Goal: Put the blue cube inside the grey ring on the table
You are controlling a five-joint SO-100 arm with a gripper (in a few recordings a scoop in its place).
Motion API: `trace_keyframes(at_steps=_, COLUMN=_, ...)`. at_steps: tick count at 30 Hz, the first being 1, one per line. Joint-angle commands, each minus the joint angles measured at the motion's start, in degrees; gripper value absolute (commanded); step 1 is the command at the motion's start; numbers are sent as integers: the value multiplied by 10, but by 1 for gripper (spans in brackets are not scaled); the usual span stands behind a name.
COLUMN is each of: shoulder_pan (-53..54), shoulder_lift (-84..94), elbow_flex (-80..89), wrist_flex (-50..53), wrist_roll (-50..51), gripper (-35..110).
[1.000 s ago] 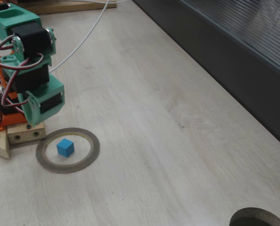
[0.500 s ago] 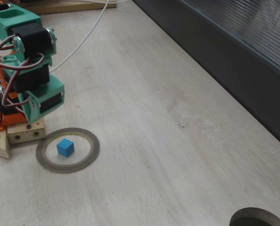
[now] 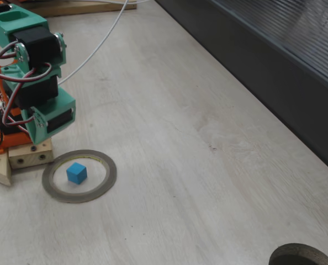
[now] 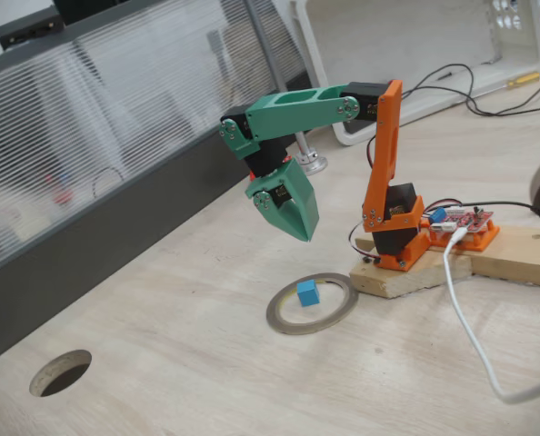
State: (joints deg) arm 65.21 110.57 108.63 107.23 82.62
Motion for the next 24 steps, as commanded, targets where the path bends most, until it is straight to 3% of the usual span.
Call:
trace_keyframes(at_steps=1, shoulder_pan=8, shoulder_lift=6, elbow_flex=-2, wrist_flex=11, wrist_roll=10, gripper=1)
trace_keyframes(at_steps=18, shoulder_pan=12, shoulder_lift=6, elbow_flex=3, wrist_flex=14, wrist_roll=9, gripper=1)
trace_keyframes(at_steps=24, shoulder_pan=10, shoulder_lift=15, elbow_flex=98, wrist_flex=13, wrist_roll=9, gripper=1)
